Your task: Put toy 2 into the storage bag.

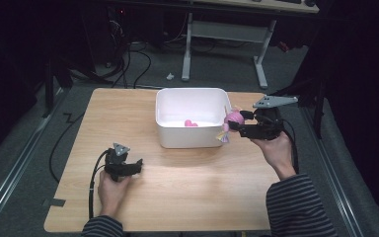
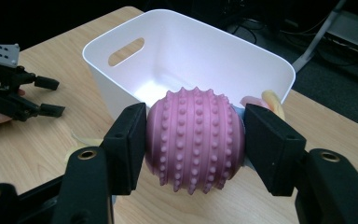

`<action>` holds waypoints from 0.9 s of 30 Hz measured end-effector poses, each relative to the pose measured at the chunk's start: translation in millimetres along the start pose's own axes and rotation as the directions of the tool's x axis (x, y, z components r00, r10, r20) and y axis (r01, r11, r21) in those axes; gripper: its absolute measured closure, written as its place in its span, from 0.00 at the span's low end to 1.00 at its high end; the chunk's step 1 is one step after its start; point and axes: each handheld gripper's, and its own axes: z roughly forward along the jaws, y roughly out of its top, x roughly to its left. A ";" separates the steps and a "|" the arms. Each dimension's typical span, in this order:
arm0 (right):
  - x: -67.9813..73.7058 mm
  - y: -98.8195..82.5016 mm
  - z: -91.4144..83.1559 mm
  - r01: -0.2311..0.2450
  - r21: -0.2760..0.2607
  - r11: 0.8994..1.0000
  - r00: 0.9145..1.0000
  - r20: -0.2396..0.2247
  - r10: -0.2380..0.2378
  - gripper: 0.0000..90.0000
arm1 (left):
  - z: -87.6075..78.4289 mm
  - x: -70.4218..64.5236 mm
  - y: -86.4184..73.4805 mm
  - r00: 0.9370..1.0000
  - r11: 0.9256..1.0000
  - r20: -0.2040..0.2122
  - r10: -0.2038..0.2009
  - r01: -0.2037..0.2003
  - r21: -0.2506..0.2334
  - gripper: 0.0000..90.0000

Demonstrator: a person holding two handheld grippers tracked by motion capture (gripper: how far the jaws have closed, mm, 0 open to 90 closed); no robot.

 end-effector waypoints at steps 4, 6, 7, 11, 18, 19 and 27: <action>1.2 4.1 5.0 0.005 0.009 1.000 1.000 0.000 -0.005 0.46 | 0.0 0.0 0.0 1.000 1.000 0.000 0.000 0.000 0.000 0.21; 1.6 6.6 9.8 0.003 0.008 1.000 1.000 -0.007 -0.003 0.46 | 0.0 0.0 0.0 1.000 1.000 0.000 0.000 0.000 0.000 0.21; 1.5 6.9 11.7 -0.001 0.004 1.000 1.000 -0.011 0.001 0.46 | 0.0 0.0 0.0 1.000 1.000 0.000 0.000 0.000 0.000 0.21; 2.2 7.6 18.7 -0.011 0.004 1.000 1.000 -0.018 0.011 0.46 | 0.0 0.1 0.0 1.000 1.000 0.000 -0.001 0.001 0.000 0.21; 7.1 14.1 33.8 -0.006 0.023 1.000 1.000 -0.027 0.006 0.46 | 0.0 0.1 0.0 1.000 1.000 0.001 -0.001 0.001 0.000 0.21; 8.7 17.2 37.6 -0.005 0.021 1.000 1.000 -0.031 0.006 0.46 | 0.0 0.1 0.0 1.000 1.000 0.001 -0.001 0.001 0.000 0.21; 12.9 28.4 61.9 0.004 0.051 0.999 1.000 -0.019 -0.003 0.46 | -0.1 0.2 0.0 1.000 1.000 0.001 -0.002 0.002 0.000 0.21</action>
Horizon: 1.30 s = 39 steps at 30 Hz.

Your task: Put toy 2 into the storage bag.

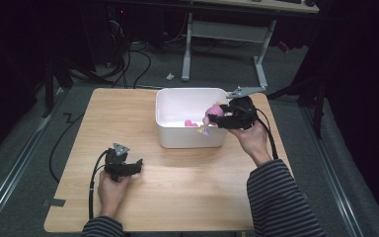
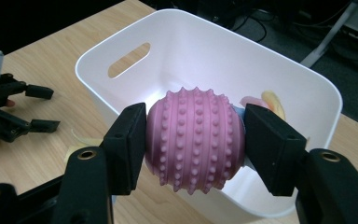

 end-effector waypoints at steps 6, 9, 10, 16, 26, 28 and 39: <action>5.1 7.3 21.3 -0.007 0.018 1.000 1.000 0.006 0.007 0.46 | 0.0 0.0 0.0 1.000 1.000 0.000 0.000 0.000 0.000 0.21; 5.8 9.0 34.3 -0.022 0.033 0.999 1.000 -0.002 0.023 0.46 | 0.0 0.0 0.0 1.000 1.000 0.000 0.000 0.000 0.000 0.21; 5.8 9.0 34.3 -0.022 0.033 0.999 1.000 -0.002 0.023 0.46 | 0.0 0.0 0.0 1.000 1.000 0.000 0.000 0.000 0.000 0.21; 2.9 7.8 47.3 -0.045 0.058 0.997 0.999 0.005 0.045 0.46 | 0.0 0.0 0.0 1.000 1.000 0.000 0.000 0.000 0.000 0.21; 0.5 4.1 59.0 -0.087 0.092 0.992 0.996 -0.012 0.089 0.45 | 0.0 0.0 0.0 1.000 1.000 0.000 -0.001 0.001 0.000 0.21; 1.2 3.6 56.6 -0.085 0.082 0.993 0.996 -0.010 0.086 0.43 | -0.1 0.1 0.0 1.000 1.000 0.001 -0.001 0.001 0.001 0.21; -0.9 -16.1 19.5 -0.082 0.002 0.997 0.997 0.007 0.082 0.40 | 0.0 0.0 0.0 1.000 1.000 -0.001 0.000 0.000 0.000 0.21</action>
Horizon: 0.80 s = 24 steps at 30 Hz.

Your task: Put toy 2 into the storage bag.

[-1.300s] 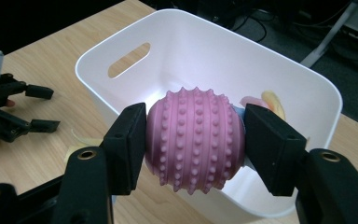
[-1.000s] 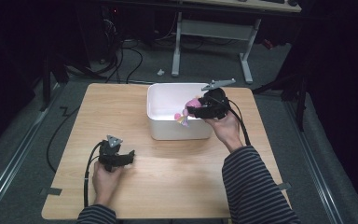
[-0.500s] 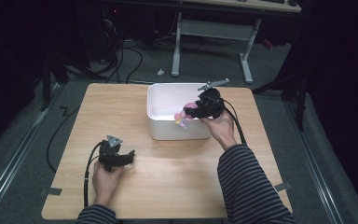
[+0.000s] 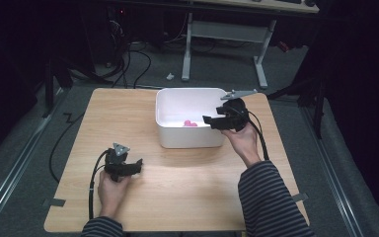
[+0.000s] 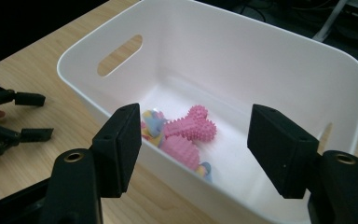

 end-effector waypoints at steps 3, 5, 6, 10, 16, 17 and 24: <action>-1.2 -11.9 -10.2 0.011 -0.002 1.000 1.000 0.008 -0.011 0.41 | 0.0 0.2 0.2 1.000 1.000 0.002 -0.001 0.001 0.001 0.21; -1.9 -20.1 -15.4 -0.003 0.002 1.000 1.000 0.004 0.003 0.42 | 0.0 0.2 0.2 1.000 1.000 0.002 0.000 0.000 0.001 0.21; -1.8 -28.9 -19.0 -0.003 0.013 1.000 1.000 0.006 0.003 0.43 | 0.0 0.2 0.2 1.000 1.000 0.002 -0.001 0.001 0.001 0.21; -2.3 -43.2 -24.4 0.008 0.018 1.000 1.000 0.024 -0.009 0.43 | 0.0 0.2 0.2 1.000 1.000 0.001 -0.001 0.001 0.001 0.21; -8.3 -73.6 -37.9 -0.015 0.011 1.000 0.999 0.050 0.014 0.45 | 0.1 0.0 0.1 1.000 1.000 0.000 -0.001 0.001 -0.001 0.21; -9.6 -78.1 -38.6 -0.020 0.013 1.000 0.999 0.051 0.020 0.44 | 0.1 0.0 0.1 1.000 1.000 0.000 -0.001 0.001 -0.001 0.21; -22.9 -112.9 -39.1 -0.048 0.031 0.998 0.991 0.125 0.044 0.47 | -0.3 -0.3 -0.3 1.000 1.000 0.000 -0.003 0.003 -0.002 0.22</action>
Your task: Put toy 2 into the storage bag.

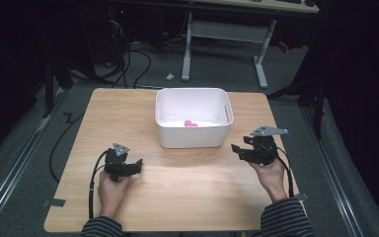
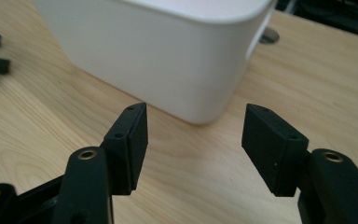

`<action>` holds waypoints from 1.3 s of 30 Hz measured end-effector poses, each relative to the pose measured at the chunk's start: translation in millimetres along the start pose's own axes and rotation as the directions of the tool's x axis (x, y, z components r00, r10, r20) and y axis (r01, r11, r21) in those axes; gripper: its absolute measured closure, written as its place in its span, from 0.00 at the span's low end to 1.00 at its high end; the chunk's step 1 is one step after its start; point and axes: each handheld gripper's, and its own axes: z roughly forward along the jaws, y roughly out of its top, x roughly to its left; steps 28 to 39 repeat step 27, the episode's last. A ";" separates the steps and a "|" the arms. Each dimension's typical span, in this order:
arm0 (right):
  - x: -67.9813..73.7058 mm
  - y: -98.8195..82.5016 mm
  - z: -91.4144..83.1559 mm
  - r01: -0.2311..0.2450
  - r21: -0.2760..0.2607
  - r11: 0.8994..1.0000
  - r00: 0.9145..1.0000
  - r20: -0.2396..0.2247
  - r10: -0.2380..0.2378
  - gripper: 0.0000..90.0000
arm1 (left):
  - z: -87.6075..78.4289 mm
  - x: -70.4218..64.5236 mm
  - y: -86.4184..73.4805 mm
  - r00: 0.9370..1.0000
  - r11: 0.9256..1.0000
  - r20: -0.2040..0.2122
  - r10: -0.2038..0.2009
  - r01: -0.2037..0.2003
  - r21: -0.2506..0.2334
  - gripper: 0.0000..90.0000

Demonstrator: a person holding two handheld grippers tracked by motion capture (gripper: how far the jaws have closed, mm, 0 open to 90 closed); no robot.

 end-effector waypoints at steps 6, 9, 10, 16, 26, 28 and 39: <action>-21.8 -37.8 16.4 -0.077 0.030 0.997 0.996 0.054 0.076 0.47 | -0.1 -0.1 -0.1 1.000 1.000 0.001 0.001 -0.001 0.000 0.21; -27.7 -51.9 23.6 -0.098 0.040 0.994 0.993 0.077 0.094 0.47 | -0.1 -0.1 -0.1 1.000 1.000 0.001 0.002 -0.002 0.001 0.21; -32.4 -64.7 31.1 -0.118 0.048 0.992 0.988 0.103 0.112 0.47 | -0.1 -0.1 -0.1 1.000 1.000 0.001 0.002 -0.002 0.001 0.21; -44.2 -87.1 47.4 -0.152 0.059 0.987 0.977 0.159 0.141 0.46 | -0.1 -0.1 -0.1 1.000 1.000 0.001 0.002 -0.002 0.001 0.21; -45.0 -96.1 55.1 -0.152 0.038 0.988 0.975 0.169 0.144 0.40 | -0.1 -0.1 -0.1 1.000 1.000 0.001 0.002 -0.002 0.001 0.21; -45.0 -96.2 55.1 -0.152 0.038 0.988 0.975 0.169 0.144 0.40 | -0.1 -0.1 -0.1 1.000 1.000 0.001 0.002 -0.002 0.001 0.21; -45.0 -96.2 55.1 -0.152 0.038 0.988 0.975 0.169 0.144 0.40 | -0.1 -0.1 -0.1 1.000 1.000 0.001 0.002 -0.002 0.001 0.21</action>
